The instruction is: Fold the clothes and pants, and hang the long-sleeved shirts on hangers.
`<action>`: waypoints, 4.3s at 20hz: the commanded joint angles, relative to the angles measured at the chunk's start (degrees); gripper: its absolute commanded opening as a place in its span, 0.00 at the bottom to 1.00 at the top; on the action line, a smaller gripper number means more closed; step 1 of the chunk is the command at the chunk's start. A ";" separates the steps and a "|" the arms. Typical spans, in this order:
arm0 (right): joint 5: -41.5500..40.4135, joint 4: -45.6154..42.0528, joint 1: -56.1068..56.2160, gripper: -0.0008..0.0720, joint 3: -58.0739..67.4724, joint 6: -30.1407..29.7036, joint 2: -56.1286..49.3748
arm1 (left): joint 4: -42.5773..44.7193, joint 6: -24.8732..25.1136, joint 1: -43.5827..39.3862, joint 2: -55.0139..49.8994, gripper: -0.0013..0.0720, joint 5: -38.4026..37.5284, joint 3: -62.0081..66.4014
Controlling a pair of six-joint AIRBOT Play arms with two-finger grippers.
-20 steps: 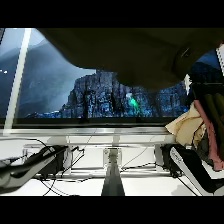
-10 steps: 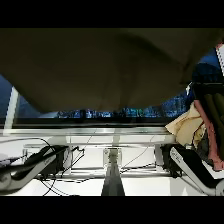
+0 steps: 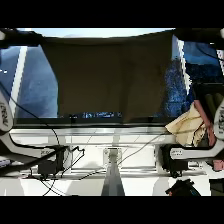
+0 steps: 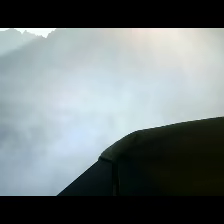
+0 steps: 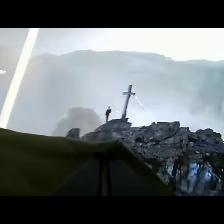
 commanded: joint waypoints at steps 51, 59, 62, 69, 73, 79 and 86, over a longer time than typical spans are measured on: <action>27.63 8.52 0.52 0.29 -32.33 -20.81 -1.57 | -9.44 1.09 14.62 13.38 0.82 -19.17 -39.04; 27.32 8.59 0.52 0.03 -32.37 -20.76 -1.33 | -13.62 1.14 13.25 7.41 0.82 -19.78 -39.39; 27.34 8.61 0.52 0.03 -32.37 -20.72 -1.33 | -14.16 2.58 12.72 4.85 0.80 -20.02 -39.36; 27.34 8.70 0.52 0.03 -32.37 -20.65 -1.33 | -14.32 6.51 12.96 4.61 0.24 -17.40 -39.34; 27.39 9.84 0.52 0.03 -32.33 -20.63 -1.05 | -18.88 10.14 13.05 4.72 0.04 -19.91 -39.08; 26.25 1.66 0.52 0.03 -32.39 -15.10 11.78 | -21.16 17.49 16.59 10.73 0.04 -37.99 -36.61; 16.83 3.43 4.72 0.03 -32.57 -7.82 26.60 | -22.08 13.25 21.75 26.80 0.04 -30.49 -39.85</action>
